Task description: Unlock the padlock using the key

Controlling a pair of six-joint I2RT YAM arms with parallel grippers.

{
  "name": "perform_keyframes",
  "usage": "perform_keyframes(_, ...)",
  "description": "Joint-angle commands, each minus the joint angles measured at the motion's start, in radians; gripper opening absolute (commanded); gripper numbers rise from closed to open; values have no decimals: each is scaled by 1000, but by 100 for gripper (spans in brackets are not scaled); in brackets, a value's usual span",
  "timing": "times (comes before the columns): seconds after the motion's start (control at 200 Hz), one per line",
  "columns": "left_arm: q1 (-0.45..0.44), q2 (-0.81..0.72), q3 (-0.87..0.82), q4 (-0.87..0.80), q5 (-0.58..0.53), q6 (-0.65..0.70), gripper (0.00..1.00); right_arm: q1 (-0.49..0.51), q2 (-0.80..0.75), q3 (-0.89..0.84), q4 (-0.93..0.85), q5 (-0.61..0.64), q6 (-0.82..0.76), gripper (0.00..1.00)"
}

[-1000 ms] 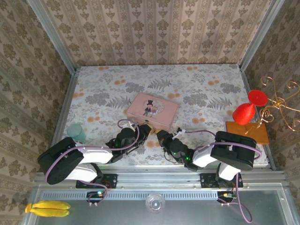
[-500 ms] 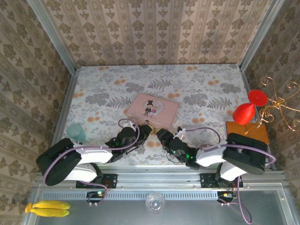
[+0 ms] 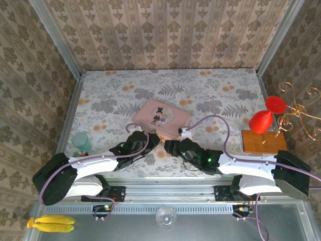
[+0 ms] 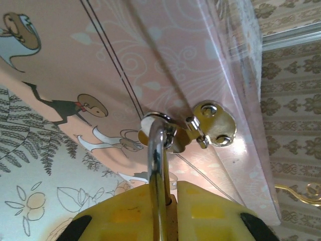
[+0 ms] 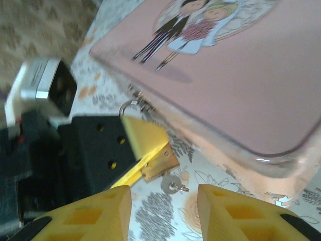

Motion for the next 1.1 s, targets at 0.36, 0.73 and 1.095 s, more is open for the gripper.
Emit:
perform_keyframes(0.36, -6, -24, 63, -17, 6, 51, 0, 53, 136, -19, 149, -38, -644, 33)
perform_keyframes(0.73, -20, -45, 60, -12, 6, 36, 0, 61, 239, -29, 246, -10, -701, 35)
perform_keyframes(1.095, -36, -29, 67, 6, 9, 18, 0, 69, 353, 6, 314, 58, -703, 26)
